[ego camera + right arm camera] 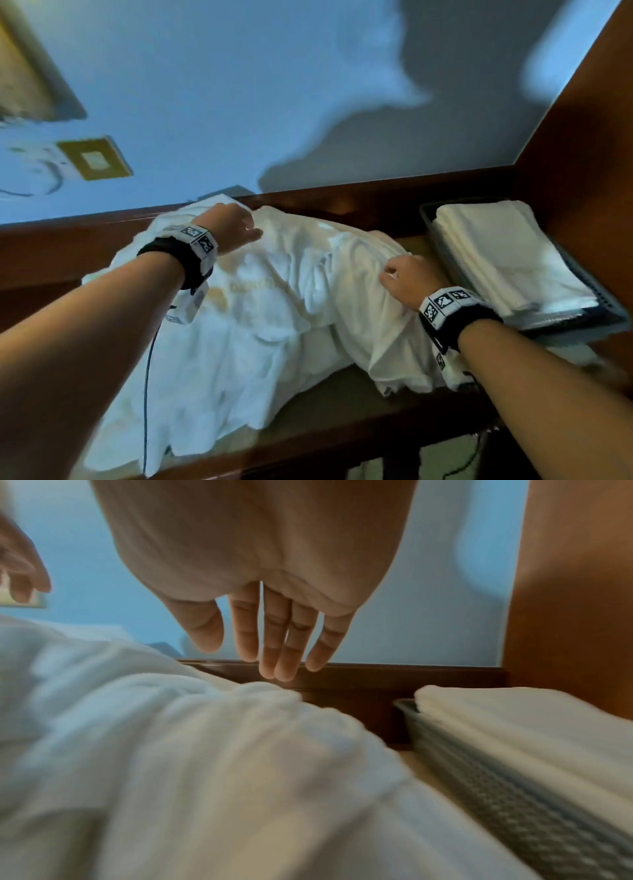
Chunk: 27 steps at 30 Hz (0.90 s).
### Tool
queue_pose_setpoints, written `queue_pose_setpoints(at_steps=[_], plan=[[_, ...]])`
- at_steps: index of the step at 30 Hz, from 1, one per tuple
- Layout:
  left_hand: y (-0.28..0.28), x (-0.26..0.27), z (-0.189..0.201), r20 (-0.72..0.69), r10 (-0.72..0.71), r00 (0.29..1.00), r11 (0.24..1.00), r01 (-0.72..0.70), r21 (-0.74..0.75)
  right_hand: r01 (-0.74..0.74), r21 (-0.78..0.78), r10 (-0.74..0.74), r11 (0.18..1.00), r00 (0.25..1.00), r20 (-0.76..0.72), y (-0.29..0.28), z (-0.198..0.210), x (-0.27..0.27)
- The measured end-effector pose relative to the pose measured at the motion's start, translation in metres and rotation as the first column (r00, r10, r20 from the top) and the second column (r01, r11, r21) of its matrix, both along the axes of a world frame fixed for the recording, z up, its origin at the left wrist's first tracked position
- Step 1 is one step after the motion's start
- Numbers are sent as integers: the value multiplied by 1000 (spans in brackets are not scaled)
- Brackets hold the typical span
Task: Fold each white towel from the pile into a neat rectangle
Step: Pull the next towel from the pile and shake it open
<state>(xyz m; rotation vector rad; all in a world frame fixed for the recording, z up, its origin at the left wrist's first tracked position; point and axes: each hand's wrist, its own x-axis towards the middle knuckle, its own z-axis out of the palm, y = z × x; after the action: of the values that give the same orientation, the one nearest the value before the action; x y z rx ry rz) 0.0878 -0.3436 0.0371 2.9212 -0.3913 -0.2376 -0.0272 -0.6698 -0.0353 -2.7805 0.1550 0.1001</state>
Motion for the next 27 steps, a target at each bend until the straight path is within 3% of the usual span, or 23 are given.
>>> queue_pose_setpoints(at_steps=[7,9,12,14,17,20,24,27], plan=[[117,-35,-6,23,79,997,997,-79,22,-233,95,226,968,971,78,141,8,18],[127,-45,-19,9,60,998,998,-60,18,-336,90,338,938,941,-12,166,10,22],[120,-68,-51,50,-89,995,995,87,42,-505,3,497,863,847,-187,188,-3,24],[108,-87,-78,83,-184,979,980,176,88,-595,-155,550,789,796,-255,191,-19,22],[91,-103,-112,123,-218,968,974,207,96,-639,-200,594,743,767,-242,185,-27,25],[84,-95,-104,176,-97,980,993,107,-48,-603,-35,592,797,791,-154,177,-13,43],[100,-62,-58,189,141,972,975,-104,-195,-454,47,452,890,891,33,178,29,75],[119,-49,-18,241,278,930,934,-203,-295,-446,164,414,880,889,196,199,75,92]])
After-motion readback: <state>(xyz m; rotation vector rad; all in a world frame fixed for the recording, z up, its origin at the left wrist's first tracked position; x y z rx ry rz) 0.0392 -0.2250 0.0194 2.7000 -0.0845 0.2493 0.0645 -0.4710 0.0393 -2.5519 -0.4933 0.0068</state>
